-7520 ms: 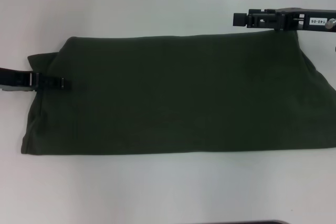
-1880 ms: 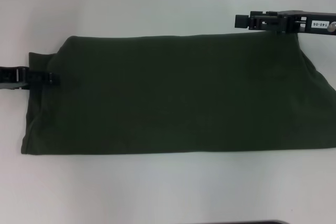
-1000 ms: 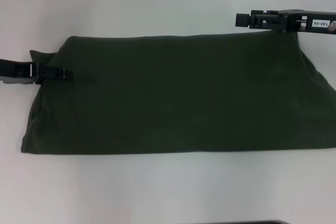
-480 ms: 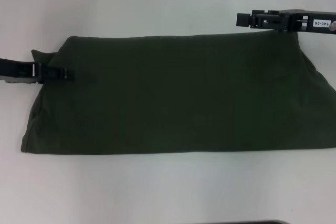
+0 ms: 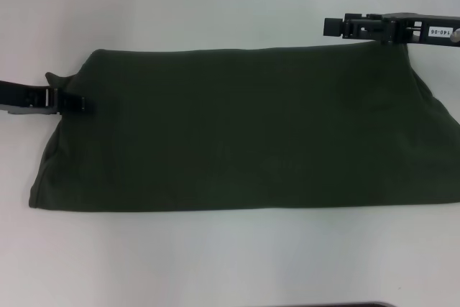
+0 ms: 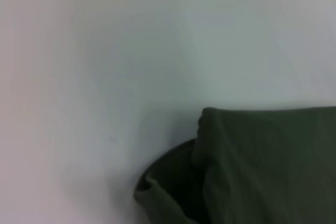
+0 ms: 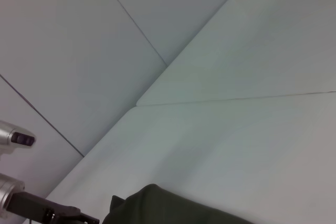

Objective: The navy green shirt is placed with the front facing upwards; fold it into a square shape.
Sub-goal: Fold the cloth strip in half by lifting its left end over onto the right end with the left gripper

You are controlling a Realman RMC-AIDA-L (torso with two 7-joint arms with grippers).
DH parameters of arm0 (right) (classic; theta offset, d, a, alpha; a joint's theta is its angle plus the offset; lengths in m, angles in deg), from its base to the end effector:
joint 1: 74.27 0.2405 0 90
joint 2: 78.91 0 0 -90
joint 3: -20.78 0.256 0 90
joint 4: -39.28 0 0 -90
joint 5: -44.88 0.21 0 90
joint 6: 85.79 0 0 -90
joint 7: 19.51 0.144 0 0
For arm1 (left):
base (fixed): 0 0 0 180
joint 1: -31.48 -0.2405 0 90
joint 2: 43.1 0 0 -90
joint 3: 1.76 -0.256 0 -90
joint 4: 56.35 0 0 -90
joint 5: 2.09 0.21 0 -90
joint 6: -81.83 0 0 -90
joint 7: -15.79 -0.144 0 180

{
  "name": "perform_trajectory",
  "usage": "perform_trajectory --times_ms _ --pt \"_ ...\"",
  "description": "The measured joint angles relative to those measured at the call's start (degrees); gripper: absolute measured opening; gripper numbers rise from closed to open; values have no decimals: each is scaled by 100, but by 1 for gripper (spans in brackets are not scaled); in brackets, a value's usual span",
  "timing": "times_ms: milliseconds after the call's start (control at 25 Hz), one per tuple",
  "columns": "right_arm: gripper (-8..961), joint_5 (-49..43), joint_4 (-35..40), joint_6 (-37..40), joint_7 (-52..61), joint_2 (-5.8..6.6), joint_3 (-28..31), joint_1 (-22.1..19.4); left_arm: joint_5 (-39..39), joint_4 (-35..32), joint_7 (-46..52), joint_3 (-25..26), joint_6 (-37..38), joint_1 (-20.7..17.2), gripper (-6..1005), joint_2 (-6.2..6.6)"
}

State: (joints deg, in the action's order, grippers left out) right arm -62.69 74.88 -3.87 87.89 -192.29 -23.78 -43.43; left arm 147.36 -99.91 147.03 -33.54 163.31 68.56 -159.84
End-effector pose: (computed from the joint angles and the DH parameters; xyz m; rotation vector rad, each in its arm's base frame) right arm 0.2753 0.3581 0.0319 -2.4676 1.2516 0.7515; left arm -0.3104 0.3583 0.0314 -2.2576 -1.6519 -0.0894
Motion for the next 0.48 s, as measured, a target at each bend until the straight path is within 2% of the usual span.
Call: perform_trajectory --times_ms 360,480 --pt "912 7 0 -1 0 0 7 -32 -4 -10 46 4 -108 -9 169 5" --pt "912 10 0 -2 0 0 9 -34 -9 -35 49 8 -143 -12 138 -4"
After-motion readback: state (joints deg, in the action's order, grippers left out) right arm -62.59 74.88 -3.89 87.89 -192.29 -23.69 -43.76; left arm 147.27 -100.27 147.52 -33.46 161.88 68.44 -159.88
